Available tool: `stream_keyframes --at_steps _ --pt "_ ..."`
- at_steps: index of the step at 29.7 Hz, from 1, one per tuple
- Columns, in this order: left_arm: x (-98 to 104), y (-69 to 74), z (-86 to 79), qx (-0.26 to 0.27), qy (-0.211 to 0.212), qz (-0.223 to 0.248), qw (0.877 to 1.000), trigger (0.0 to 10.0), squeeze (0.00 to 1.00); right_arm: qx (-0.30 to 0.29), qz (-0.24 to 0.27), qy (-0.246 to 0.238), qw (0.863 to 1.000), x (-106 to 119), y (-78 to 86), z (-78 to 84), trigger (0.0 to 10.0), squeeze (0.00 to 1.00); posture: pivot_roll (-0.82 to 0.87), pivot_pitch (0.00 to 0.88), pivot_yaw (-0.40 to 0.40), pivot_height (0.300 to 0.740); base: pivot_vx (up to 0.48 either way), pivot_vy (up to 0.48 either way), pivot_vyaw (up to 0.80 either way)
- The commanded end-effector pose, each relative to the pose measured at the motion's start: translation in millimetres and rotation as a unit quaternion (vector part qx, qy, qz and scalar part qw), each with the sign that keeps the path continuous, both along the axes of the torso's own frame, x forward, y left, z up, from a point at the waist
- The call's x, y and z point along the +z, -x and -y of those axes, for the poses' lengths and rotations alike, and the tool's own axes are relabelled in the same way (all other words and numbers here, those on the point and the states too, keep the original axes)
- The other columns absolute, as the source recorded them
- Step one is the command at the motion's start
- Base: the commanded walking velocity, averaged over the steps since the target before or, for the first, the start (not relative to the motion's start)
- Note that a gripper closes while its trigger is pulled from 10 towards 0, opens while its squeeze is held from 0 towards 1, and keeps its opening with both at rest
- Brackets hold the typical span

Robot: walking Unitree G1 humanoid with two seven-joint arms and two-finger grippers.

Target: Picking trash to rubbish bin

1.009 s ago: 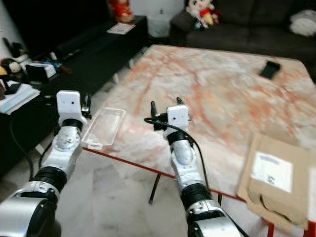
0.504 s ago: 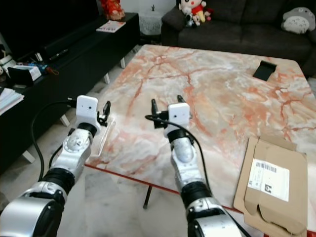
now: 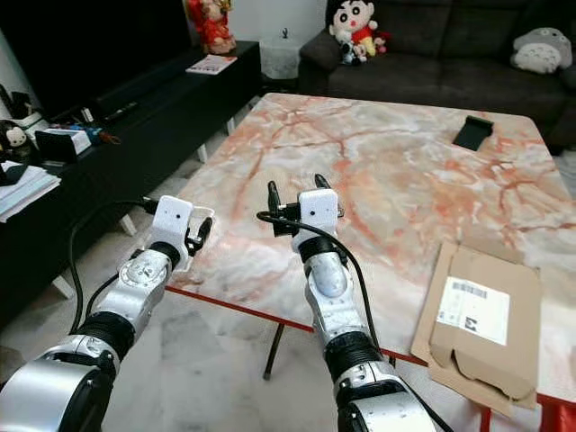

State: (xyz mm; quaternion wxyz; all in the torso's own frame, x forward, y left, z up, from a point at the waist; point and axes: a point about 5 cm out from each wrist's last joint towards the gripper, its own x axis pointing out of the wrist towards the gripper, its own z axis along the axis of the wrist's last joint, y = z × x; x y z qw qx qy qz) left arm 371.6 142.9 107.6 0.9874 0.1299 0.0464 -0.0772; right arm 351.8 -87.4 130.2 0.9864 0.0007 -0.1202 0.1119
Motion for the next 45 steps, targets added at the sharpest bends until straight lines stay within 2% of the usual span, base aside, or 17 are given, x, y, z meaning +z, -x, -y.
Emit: stream_keyframes --at_steps 1,9,10,12,17,27,32,35,39,45 --pt "3.2 -4.0 -5.9 0.014 -0.019 -0.008 1.0 10.0 1.0 0.004 0.011 -0.004 1.0 6.3 -1.1 -2.6 10.0 0.0 -0.07 0.019 0.049 0.74 0.0 0.0 0.0" --pt "7.3 -8.1 -7.5 0.023 -0.025 -0.016 0.999 10.0 1.0 0.007 0.01 -0.004 1.0 5.8 -0.4 -3.0 10.0 0.0 -0.07 0.02 0.048 0.74 0.0 0.0 0.0" --pt "12.7 -11.9 -9.4 0.037 -0.012 -0.017 0.999 10.0 0.0 0.008 0.009 -0.003 1.0 4.7 0.4 -2.4 10.0 0.0 -0.08 0.031 0.045 0.74 0.0 0.0 0.0" --pt "14.3 -13.1 -9.6 0.042 -0.002 -0.02 0.999 10.0 0.0 0.008 0.009 -0.002 1.0 4.2 0.9 -1.9 10.0 0.0 -0.08 0.033 0.043 0.74 0.0 0.0 0.0" --pt "10.8 -13.4 -10.2 0.068 0.06 -0.044 0.995 10.0 0.0 0.01 0.01 0.002 1.0 2.8 3.2 0.0 10.0 0.0 -0.1 0.045 0.034 0.74 0.0 0.0 0.0" --pt "6.4 -11.7 -18.5 0.1 0.066 -0.055 0.991 10.0 0.0 0.014 0.007 0.009 1.0 -0.5 6.5 2.9 10.0 0.0 -0.11 0.071 0.012 0.74 0.0 0.0 0.0" --pt "10.3 -12.3 -27.4 0.124 0.07 -0.039 0.989 10.0 0.0 0.017 0.006 0.011 1.0 -1.3 8.2 3.5 10.0 0.0 -0.11 0.078 0.002 0.74 0.0 0.0 0.0" --pt "20.2 -13.2 -39.2 0.14 0.08 -0.001 0.987 10.0 0.0 0.022 0.006 0.014 1.0 -0.7 8.4 2.6 10.0 0.0 -0.11 0.084 -0.008 0.74 0.0 0.0 0.0" --pt "21.8 -12.2 -45.0 0.152 0.086 0.009 0.985 10.0 0.0 0.025 0.005 0.014 1.0 0.0 8.5 1.3 10.0 0.0 -0.11 0.084 -0.009 0.74 0.0 0.0 0.0" --pt "24.0 -11.2 -52.9 0.17 0.082 0.02 0.982 10.0 0.0 0.029 0.004 0.014 0.999 0.8 8.9 0.9 10.0 0.0 -0.1 0.083 -0.014 0.74 0.0 0.402 0.0"
